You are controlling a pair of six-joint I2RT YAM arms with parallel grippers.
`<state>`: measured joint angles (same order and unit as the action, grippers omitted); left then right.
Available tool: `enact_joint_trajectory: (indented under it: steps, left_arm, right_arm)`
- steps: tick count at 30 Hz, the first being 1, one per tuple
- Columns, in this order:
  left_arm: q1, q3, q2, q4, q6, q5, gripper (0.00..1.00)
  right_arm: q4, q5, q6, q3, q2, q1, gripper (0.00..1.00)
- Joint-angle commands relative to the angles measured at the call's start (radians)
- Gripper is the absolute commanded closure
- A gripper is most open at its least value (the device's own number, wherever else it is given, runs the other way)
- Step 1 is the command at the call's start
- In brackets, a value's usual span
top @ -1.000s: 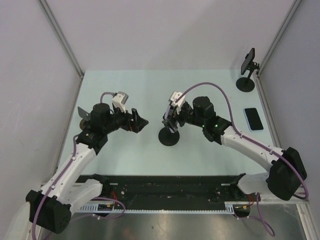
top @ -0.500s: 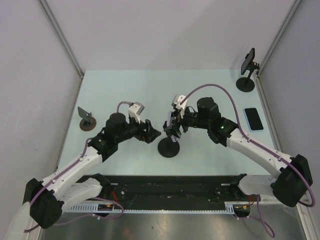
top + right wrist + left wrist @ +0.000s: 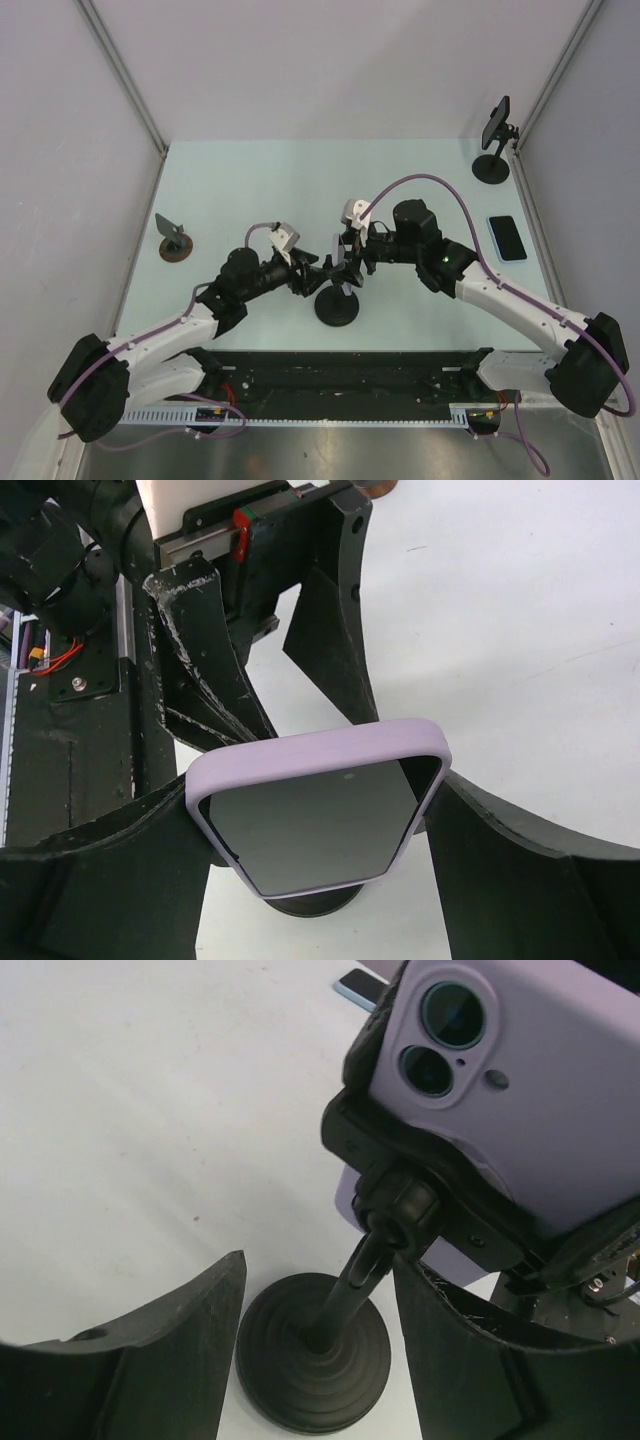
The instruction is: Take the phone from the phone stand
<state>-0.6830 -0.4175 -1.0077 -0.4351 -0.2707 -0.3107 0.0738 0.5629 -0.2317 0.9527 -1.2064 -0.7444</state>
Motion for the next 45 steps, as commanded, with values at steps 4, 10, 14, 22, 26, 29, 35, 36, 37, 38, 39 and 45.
enact_joint_trajectory:
  steps: [4, 10, 14, 22, 26, 29, 35, 36, 37, 38, 39, 45]
  left_arm:
    - [-0.016, -0.003, -0.084, -0.178, 0.114, -0.146, 0.47]
    - [-0.024, -0.009, -0.101, -0.191, 0.104, -0.131, 0.84]
    - [-0.024, 0.019, -0.082, -0.192, 0.079, -0.012, 1.00]
    - [-0.018, 0.095, -0.031, -0.192, -0.005, 0.251, 1.00]
    - [-0.018, 0.124, -0.016, -0.192, -0.035, 0.298, 1.00]
    - [-0.018, 0.135, -0.006, -0.192, -0.035, 0.298, 1.00]
    - [-0.018, 0.144, 0.000, -0.192, -0.042, 0.291, 1.00]
    - [-0.018, 0.144, -0.002, -0.192, -0.042, 0.291, 1.00]
    - [-0.018, 0.146, -0.003, -0.192, -0.042, 0.292, 1.00]
    - [-0.018, 0.146, -0.002, -0.192, -0.042, 0.289, 1.00]
    - [-0.018, 0.146, 0.001, -0.192, -0.045, 0.288, 1.00]
    - [-0.018, 0.143, 0.004, -0.192, -0.036, 0.260, 1.00]
  right_arm:
    - [-0.034, 0.089, -0.015, 0.015, 0.045, -0.026, 1.00]
    - [0.007, 0.092, -0.038, 0.015, 0.048, -0.036, 1.00]
    - [0.053, 0.065, -0.052, 0.015, 0.071, -0.033, 1.00]
    - [-0.012, -0.139, 0.005, -0.069, 0.177, -0.029, 1.00]
    - [-0.063, -0.248, 0.034, -0.130, 0.232, -0.030, 1.00]
    - [-0.111, -0.299, 0.046, -0.158, 0.264, -0.032, 1.00]
    - [-0.137, -0.232, 0.069, -0.163, 0.263, -0.026, 1.00]
    - [-0.143, -0.210, 0.077, -0.161, 0.261, -0.021, 1.00]
    - [-0.152, -0.175, 0.084, -0.163, 0.255, -0.012, 1.00]
    - [-0.157, -0.166, 0.095, -0.163, 0.251, -0.007, 1.00]
    - [-0.158, -0.166, 0.097, -0.163, 0.248, -0.007, 1.00]
    - [-0.193, -0.230, 0.140, -0.163, 0.234, -0.044, 0.90]
